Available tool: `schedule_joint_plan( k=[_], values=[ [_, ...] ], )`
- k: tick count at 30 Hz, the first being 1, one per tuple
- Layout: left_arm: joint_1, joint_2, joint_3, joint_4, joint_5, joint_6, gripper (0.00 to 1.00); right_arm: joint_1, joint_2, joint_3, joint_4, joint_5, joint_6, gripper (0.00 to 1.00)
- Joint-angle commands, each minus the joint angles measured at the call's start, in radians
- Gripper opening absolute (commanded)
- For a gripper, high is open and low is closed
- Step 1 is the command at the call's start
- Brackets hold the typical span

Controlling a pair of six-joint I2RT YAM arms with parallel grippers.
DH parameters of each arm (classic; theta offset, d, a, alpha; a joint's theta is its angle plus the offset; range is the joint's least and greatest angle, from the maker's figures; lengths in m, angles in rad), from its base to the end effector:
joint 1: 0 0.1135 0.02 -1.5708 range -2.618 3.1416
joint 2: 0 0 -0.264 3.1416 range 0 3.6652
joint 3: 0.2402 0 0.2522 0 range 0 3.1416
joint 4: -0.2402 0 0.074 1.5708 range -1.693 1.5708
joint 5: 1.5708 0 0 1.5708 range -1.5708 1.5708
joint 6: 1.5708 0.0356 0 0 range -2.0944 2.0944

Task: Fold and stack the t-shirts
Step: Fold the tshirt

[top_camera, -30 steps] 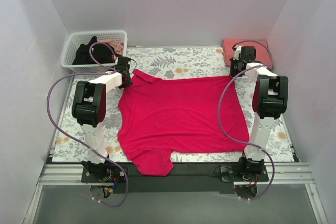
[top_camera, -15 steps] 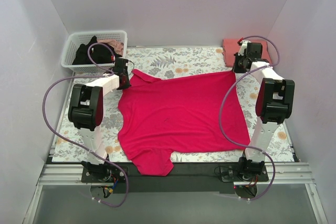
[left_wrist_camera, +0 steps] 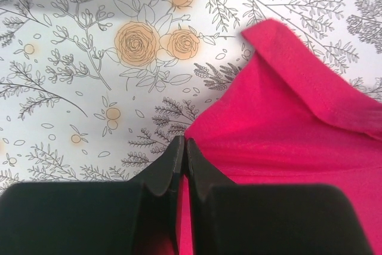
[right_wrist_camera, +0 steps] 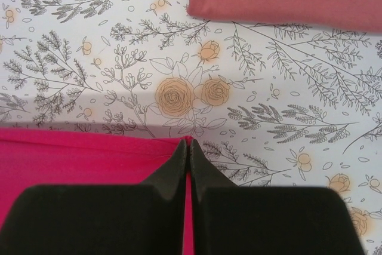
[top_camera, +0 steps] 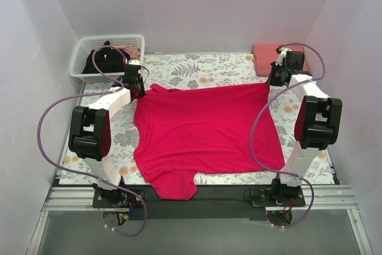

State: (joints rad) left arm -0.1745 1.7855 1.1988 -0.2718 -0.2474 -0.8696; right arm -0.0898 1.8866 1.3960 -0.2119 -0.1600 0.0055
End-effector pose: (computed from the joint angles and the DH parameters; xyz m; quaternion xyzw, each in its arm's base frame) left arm 0.3801 -0.0582 0.2037 -0.3572 0.8598 -0.0723 0.3576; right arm 0.4284 -0.0329 0.2314 0.0095 0.9049 0.0548 0.4220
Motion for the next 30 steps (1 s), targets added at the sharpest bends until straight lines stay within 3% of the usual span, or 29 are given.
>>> schedule_joint_plan(
  k=[1,16,30],
  values=[
    [0.01,-0.087,-0.03,0.013,-0.029,0.024,0.0,-0.018,-0.076,-0.028,0.026,0.016,0.028,0.01],
    [0.01,-0.248,-0.14,-0.069,-0.003,-0.031,0.0,-0.034,-0.233,-0.192,0.028,0.039,0.114,0.01],
    [0.01,-0.308,-0.246,-0.139,0.025,-0.108,0.0,-0.042,-0.276,-0.342,0.051,0.094,0.142,0.01]
  ],
)
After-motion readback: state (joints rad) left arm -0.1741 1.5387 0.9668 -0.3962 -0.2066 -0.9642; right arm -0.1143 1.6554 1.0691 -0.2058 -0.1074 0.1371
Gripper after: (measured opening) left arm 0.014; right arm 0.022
